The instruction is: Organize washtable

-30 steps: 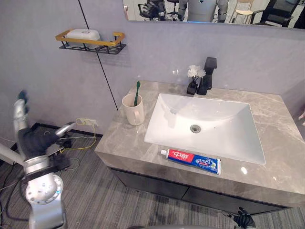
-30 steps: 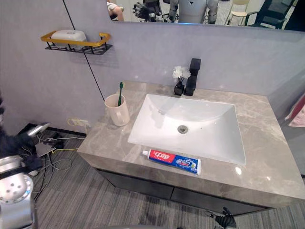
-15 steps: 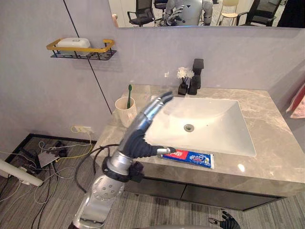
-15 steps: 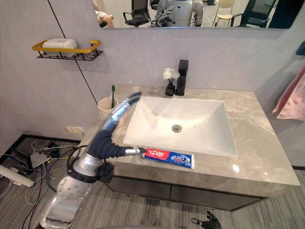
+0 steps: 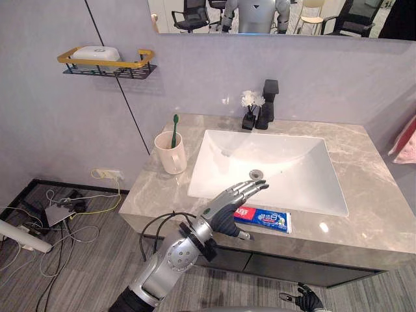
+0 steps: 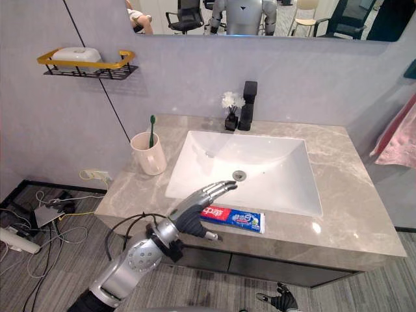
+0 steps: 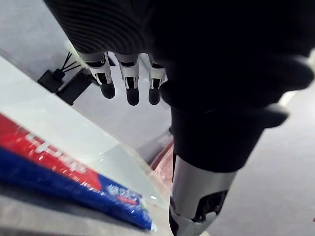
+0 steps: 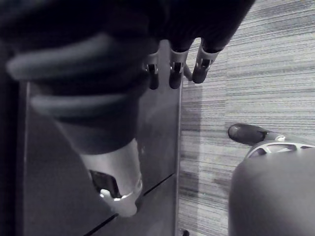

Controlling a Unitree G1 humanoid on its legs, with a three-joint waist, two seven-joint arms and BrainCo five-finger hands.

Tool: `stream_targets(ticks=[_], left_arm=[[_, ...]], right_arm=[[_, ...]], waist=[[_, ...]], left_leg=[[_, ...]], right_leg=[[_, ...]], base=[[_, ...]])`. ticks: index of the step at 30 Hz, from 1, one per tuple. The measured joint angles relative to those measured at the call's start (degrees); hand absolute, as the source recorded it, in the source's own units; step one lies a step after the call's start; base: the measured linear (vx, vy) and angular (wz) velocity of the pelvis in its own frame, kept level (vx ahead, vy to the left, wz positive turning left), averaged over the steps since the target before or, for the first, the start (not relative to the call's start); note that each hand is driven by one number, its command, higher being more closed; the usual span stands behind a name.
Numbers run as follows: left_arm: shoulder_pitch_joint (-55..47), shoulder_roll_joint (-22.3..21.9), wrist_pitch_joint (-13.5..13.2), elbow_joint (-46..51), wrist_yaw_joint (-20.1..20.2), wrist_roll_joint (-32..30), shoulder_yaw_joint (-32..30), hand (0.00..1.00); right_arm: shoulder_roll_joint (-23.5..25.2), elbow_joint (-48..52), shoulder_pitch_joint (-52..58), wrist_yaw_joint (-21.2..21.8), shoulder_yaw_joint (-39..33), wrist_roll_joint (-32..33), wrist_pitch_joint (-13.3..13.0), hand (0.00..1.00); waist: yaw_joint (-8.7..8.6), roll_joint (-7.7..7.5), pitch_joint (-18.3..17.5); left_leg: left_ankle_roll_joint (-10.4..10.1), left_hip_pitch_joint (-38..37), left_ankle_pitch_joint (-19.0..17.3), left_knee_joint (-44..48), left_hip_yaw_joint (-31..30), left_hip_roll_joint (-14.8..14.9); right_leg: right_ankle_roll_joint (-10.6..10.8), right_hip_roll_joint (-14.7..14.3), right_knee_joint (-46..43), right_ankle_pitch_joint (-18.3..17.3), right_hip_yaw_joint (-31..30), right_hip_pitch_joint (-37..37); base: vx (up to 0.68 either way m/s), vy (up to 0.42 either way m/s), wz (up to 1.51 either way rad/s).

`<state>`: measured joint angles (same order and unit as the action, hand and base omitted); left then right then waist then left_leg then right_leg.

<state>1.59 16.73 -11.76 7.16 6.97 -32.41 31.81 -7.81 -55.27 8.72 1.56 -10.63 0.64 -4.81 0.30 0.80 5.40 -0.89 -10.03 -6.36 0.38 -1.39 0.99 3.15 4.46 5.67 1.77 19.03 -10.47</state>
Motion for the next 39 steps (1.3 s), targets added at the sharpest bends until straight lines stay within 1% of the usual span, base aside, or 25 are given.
stream_targets(ticks=[3, 5, 9, 11, 14, 19, 26, 32, 39], left_arm=[[1.6, -0.2, 0.4, -3.1, 0.2, -2.1, 0.0, 0.0], [2.7, -0.2, 0.7, -3.9, 0.1, -2.5, 0.1, 0.0], [4.7, -0.8, 1.6, -5.6, -0.6, -3.8, 0.0, 0.0], [4.7, -0.8, 1.9, -5.9, -1.2, -3.8, -0.1, 0.0], [4.8, -0.8, 2.0, -6.2, -1.5, -3.8, -0.7, 0.0], [6.6, -0.9, 2.5, -7.2, -2.1, -3.8, -1.0, 0.0], [6.8, -0.9, 2.5, -7.2, -2.1, -3.7, -1.4, 0.0], [7.0, -0.8, 2.8, -7.3, -2.2, -3.8, -3.6, 0.0], [7.1, -0.7, 2.7, -7.3, -2.4, -5.7, -4.4, 0.0]], right_arm=[[0.2, 0.1, -0.7, 0.0, 0.0, 0.0, 0.1, 0.0], [0.6, 0.4, -1.0, 0.0, 0.0, 0.0, 0.1, 0.0], [0.9, 0.4, -1.1, 0.0, 0.0, 0.0, 0.2, 0.0], [1.1, 0.4, -1.1, -0.1, 0.0, 0.0, 0.2, 0.0], [1.5, 0.4, -1.5, -0.1, 0.0, -0.1, 0.3, 0.0], [1.8, 0.4, -1.8, -0.1, 0.0, -0.3, 0.4, 0.0], [1.8, 0.4, -2.2, -0.1, 0.0, -1.0, 0.5, 0.0], [1.8, 0.4, -2.2, 0.0, 0.0, -1.2, 0.9, 0.0], [1.8, 0.4, -2.4, 0.0, 0.6, -1.3, 0.9, 0.0]], waist=[[-1.06, -0.31, 0.2], [-1.19, -0.38, 0.3], [-1.46, -1.35, 1.2], [-2.12, -1.38, 1.5], [-2.6, -1.14, 1.6], [-2.59, -1.08, 1.9], [-2.66, -1.28, 2.4], [-2.79, -1.18, 2.6], [-2.78, -1.42, 2.9]], left_leg=[[-0.3, 0.0, 0.2, -0.4, -0.1, -0.1], [-0.2, 0.0, 0.2, -0.4, -0.1, -0.1], [-0.2, 0.0, 0.3, -0.5, -0.1, -0.1], [-0.2, -0.1, 0.3, -0.5, -0.1, -0.1], [-0.2, -0.1, 0.3, -0.7, 0.0, -0.1], [-0.3, -0.6, 1.0, -1.9, 0.0, -0.1], [-0.3, -0.7, 1.0, -2.1, 0.1, -0.1], [-0.3, -0.7, 1.0, -2.1, 0.2, -0.1], [-0.3, -0.8, 1.0, -2.1, 0.4, -0.1]], right_leg=[[0.0, 0.1, 0.0, 0.0, 0.5, 0.0], [0.0, 0.1, 0.0, 0.0, 0.7, 0.1], [0.0, 0.1, 0.0, 0.0, 0.7, 0.1], [0.0, 0.1, 0.0, 0.0, 0.8, 0.1], [0.0, 0.1, 0.1, 0.0, 0.8, 0.1], [0.0, 0.1, 0.1, 0.0, 0.8, 0.2], [0.1, 0.2, 0.1, 0.0, 0.7, 0.2], [0.1, 0.2, 0.2, 0.0, 0.6, 0.2], [0.1, 0.2, 0.3, 0.0, 0.4, 0.3]], base=[[-0.01, 0.011, 0.03], [-0.01, 0.007, 0.02], [0.0, 0.0, 0.0], [0.0, 0.0, 0.0], [0.0, 0.0, 0.0], [-0.01, 0.002, 0.0], [-0.01, 0.005, 0.0], [-0.01, 0.002, 0.0], [0.0, 0.0, 0.0]])
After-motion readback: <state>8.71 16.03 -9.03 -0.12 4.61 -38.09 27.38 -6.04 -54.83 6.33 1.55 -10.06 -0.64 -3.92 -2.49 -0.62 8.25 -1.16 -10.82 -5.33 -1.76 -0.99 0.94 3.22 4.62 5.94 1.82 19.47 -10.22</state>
